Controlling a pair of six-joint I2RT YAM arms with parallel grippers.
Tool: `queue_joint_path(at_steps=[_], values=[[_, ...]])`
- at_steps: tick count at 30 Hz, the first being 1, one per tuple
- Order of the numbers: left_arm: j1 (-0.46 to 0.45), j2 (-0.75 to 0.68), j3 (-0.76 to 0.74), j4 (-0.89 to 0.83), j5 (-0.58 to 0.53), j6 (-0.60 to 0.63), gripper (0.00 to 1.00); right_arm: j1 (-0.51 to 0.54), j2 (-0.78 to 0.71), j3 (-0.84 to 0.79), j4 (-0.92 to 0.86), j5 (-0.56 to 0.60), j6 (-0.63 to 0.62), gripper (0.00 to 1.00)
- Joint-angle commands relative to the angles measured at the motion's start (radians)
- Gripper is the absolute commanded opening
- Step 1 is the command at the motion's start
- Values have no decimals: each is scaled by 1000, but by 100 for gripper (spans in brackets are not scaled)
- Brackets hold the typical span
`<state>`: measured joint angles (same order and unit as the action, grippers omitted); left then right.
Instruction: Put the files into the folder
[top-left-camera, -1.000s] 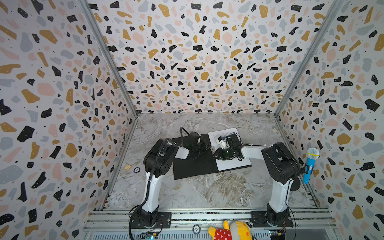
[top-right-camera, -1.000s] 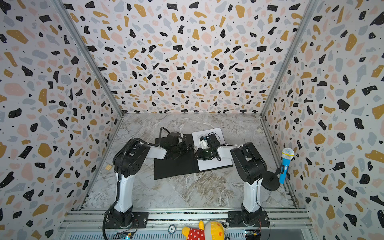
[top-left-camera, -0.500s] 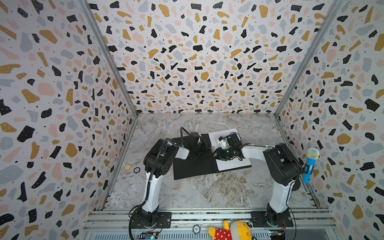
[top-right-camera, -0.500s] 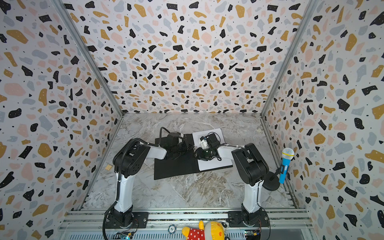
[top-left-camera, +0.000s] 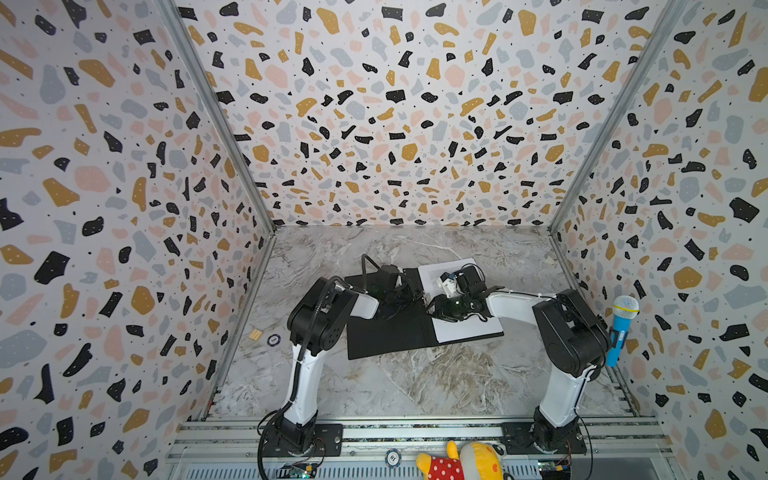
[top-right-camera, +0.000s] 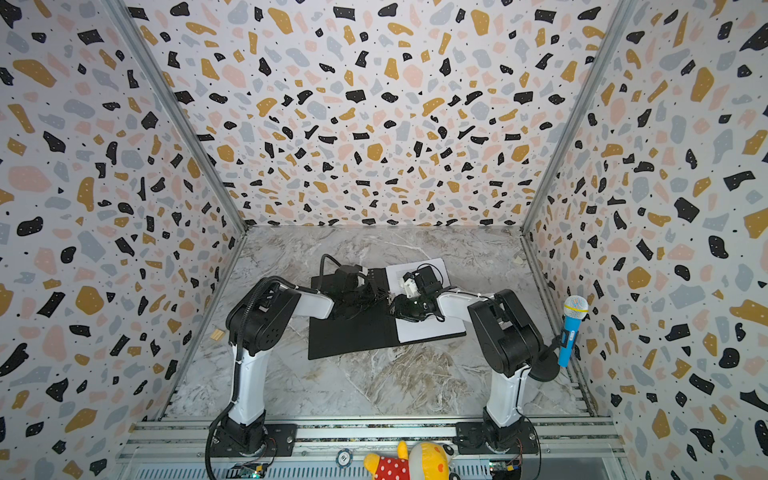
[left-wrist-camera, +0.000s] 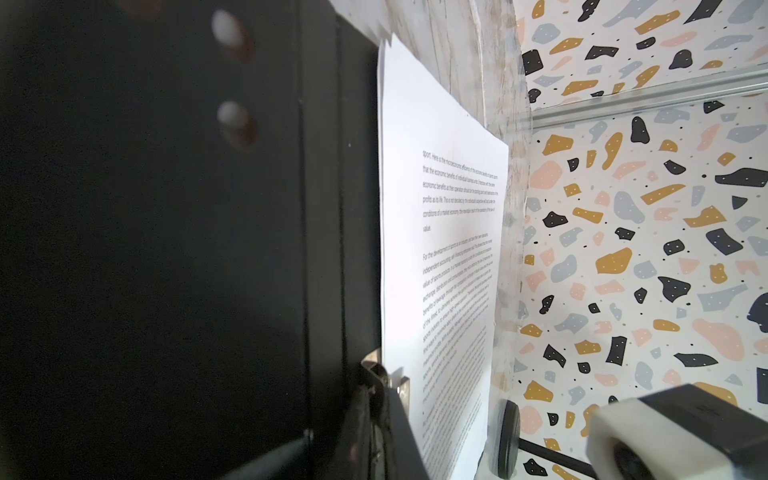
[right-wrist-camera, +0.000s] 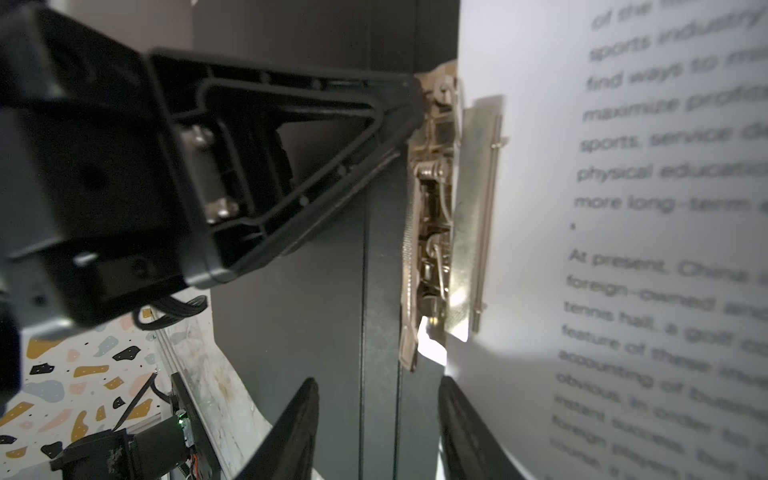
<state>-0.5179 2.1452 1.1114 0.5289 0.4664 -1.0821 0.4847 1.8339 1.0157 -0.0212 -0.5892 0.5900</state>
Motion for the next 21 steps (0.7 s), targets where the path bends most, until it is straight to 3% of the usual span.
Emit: queue_joint_path(at_steps=[1, 14, 21], values=[[-8, 14, 10, 2, 50, 42, 8, -7, -81, -16, 34, 1, -13, 52], [-8, 31, 87, -121, 93, 145, 13, -144, -204, -125, 83, 26, -58, 60], [-9, 31, 111, -163, 106, 187, 19, -295, -257, -194, 63, 104, -150, 75]])
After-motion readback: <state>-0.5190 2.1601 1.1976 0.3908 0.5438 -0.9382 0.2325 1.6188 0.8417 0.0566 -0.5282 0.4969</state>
